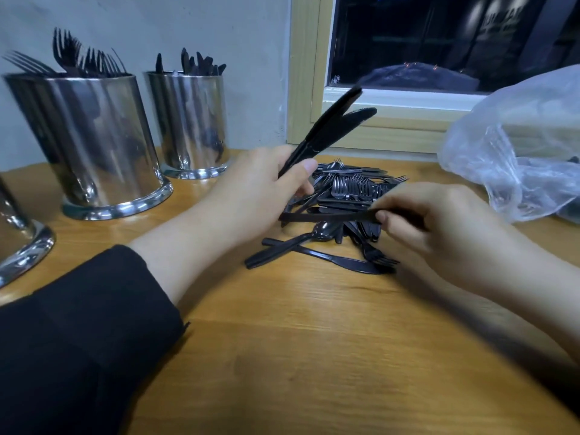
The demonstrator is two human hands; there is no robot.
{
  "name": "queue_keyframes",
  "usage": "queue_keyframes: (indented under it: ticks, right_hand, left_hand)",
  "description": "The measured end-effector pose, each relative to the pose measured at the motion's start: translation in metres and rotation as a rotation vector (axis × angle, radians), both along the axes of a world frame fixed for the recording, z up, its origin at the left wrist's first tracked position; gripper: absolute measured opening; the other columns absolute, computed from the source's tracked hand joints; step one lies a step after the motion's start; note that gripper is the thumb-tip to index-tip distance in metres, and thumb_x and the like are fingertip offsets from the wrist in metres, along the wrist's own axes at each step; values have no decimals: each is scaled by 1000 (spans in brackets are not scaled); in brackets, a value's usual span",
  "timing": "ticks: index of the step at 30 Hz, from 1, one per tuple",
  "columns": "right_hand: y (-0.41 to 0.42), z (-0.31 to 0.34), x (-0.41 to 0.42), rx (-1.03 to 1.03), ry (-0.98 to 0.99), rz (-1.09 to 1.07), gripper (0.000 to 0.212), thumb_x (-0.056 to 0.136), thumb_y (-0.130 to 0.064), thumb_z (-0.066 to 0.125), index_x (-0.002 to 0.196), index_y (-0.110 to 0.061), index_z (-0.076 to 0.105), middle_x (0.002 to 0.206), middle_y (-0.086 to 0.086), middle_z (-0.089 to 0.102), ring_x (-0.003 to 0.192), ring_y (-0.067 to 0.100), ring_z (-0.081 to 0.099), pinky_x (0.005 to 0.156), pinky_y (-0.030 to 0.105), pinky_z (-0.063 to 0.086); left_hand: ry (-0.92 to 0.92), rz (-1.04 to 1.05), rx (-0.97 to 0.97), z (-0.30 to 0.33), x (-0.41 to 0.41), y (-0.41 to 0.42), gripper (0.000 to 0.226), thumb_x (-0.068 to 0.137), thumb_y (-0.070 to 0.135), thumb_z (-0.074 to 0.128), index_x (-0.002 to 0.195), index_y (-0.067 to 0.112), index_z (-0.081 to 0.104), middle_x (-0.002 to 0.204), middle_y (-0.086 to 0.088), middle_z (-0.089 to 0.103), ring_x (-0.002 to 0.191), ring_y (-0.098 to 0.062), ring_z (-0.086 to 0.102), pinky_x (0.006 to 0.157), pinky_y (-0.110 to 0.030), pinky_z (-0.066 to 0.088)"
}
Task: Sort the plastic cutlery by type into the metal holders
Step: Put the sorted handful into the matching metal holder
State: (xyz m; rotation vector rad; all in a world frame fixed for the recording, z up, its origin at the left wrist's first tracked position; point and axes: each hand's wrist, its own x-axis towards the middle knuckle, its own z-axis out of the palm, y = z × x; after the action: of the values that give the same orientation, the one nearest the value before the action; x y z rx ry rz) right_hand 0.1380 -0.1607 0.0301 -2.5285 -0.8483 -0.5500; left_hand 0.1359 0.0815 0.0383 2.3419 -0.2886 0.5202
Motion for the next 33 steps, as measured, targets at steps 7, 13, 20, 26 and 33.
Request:
queue_keyframes:
  ticks: [7,13,20,26,33]
  right_hand:
    - [2,5,-4,283,-5,-3,10,89,-38,65,92,-32,72,76,-18,70,77,-1,64,64,11,44]
    - [-2,-8,9,282,82,-108,41,82,-53,67,117,-32,65,77,-17,65,73,-1,58,69,17,46]
    - [-1,-7,8,261,86,-89,55,82,-54,68,132,-32,63,79,-15,67,78,-4,59,68,9,39]
    - [7,-12,0,-152,167,90,52,74,-74,53,98,-35,77,90,-15,56,88,0,55,77,23,45]
    - [6,-13,0,-207,231,87,21,83,-56,67,92,-38,71,96,-20,52,92,-6,51,76,21,41]
  left_hand:
    - [121,-195,56,-4,-3,-8,31,106,34,49,78,21,54,57,15,60,46,0,50,48,-15,38]
    - [108,-102,103,-6,4,3,38,103,41,56,72,18,53,47,19,44,46,-2,42,46,-15,32]
    - [82,-4,121,-4,8,9,37,101,45,57,70,27,48,51,22,50,48,2,45,46,-17,30]
    - [68,60,95,-3,7,9,40,102,49,52,69,27,48,64,6,52,54,-8,44,54,-29,32]
    - [34,47,75,-4,8,8,41,101,48,53,70,23,48,59,8,46,47,-2,41,46,-17,31]
